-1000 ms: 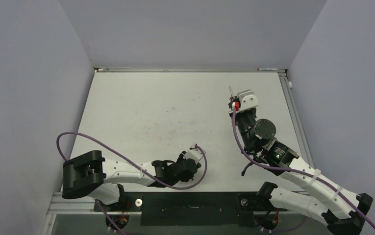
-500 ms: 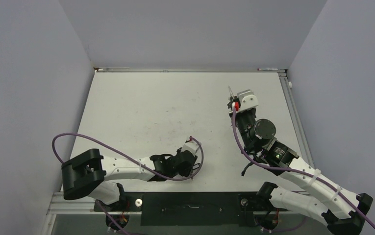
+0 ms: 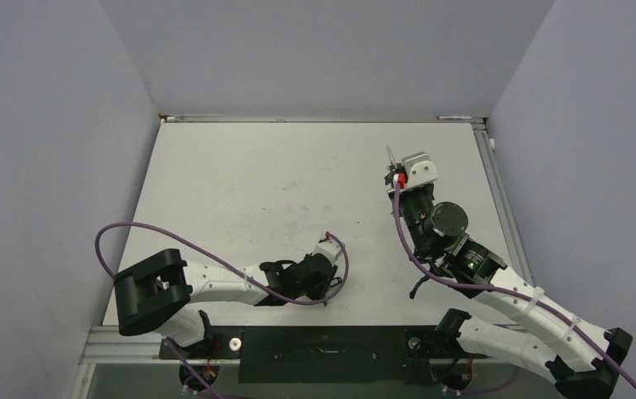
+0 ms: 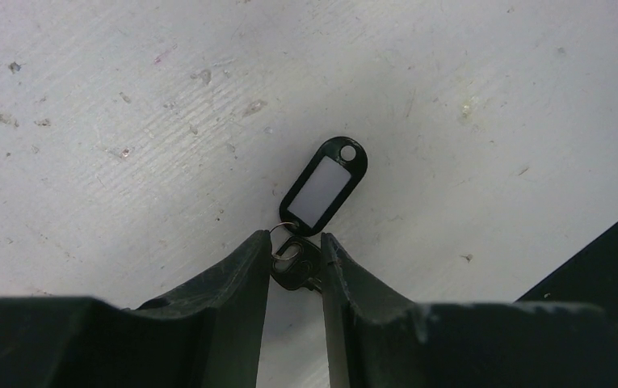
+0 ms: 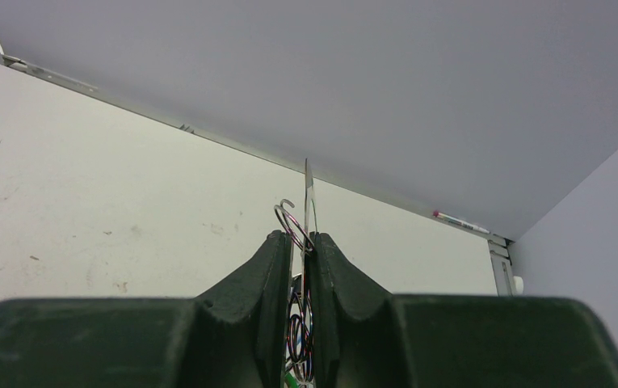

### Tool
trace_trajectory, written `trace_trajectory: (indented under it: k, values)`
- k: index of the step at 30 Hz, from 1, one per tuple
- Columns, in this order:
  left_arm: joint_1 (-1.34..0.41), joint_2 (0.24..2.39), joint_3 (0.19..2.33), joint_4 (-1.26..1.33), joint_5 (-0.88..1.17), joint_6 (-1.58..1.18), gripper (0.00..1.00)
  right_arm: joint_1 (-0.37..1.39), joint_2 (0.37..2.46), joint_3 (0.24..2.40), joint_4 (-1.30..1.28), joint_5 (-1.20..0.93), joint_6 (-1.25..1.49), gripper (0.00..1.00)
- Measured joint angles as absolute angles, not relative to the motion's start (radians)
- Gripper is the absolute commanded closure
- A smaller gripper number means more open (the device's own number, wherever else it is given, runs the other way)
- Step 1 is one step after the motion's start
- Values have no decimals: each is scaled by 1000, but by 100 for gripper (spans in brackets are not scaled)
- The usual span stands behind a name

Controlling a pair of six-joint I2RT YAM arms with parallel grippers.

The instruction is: Put the keys on the keyring

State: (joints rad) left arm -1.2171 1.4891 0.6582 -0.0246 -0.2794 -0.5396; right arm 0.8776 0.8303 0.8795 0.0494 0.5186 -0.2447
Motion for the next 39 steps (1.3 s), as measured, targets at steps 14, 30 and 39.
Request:
trace_trajectory:
  k: [14, 30, 39]
  values:
    - [-1216, 1479, 658, -48, -295, -541, 64, 878, 830, 879, 45, 515, -245, 95]
    - [-1210, 1422, 658, -93, -326, -546, 71, 878, 830, 879, 42, 508, -238, 95]
    - [-1186, 1455, 652, -73, -313, -547, 79, 878, 830, 879, 42, 508, -236, 95]
